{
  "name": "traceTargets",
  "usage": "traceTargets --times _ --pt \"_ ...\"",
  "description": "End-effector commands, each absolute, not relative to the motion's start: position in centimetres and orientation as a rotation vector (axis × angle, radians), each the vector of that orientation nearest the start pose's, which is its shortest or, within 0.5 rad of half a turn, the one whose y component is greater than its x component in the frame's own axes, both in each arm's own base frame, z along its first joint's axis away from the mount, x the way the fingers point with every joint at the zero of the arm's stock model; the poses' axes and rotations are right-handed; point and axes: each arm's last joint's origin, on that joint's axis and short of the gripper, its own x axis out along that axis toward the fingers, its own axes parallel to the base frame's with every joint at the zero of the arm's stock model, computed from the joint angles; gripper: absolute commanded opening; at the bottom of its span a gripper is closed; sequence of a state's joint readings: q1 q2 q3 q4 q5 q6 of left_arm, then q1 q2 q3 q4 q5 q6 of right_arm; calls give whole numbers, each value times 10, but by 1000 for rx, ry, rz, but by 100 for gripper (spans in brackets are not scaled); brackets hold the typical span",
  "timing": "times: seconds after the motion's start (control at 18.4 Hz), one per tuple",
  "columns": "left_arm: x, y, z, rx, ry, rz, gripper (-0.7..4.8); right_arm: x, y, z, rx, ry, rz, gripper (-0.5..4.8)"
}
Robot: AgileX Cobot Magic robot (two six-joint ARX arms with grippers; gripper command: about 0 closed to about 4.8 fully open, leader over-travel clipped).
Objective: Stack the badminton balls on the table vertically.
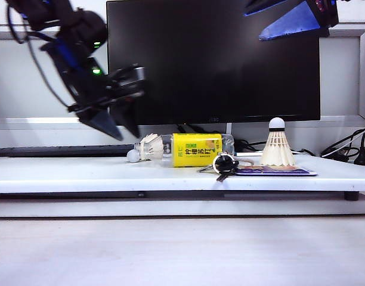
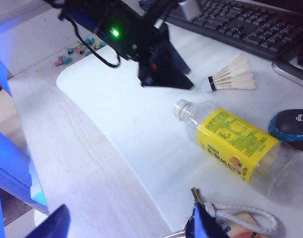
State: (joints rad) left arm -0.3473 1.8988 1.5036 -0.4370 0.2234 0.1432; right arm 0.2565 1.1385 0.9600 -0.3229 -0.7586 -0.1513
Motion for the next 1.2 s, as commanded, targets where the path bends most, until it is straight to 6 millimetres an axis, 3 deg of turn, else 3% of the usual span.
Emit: traceTargets --times 0.05,0.27,0.92,1.03,1.2 --pt "392 -165 243 291 747 -498 243 226 80 319 -8 413 1031 323" --pt "394 -176 233 334 748 -414 243 226 80 319 -8 413 1031 323" --pt "403 -182 215 312 745 -467 243 226 80 319 -8 414 1031 323" --pt "404 -183 207 316 764 -466 243 225 80 319 -7 417 1031 292" --pt "405 -183 208 313 755 -464 243 225 80 319 -7 417 1031 292"
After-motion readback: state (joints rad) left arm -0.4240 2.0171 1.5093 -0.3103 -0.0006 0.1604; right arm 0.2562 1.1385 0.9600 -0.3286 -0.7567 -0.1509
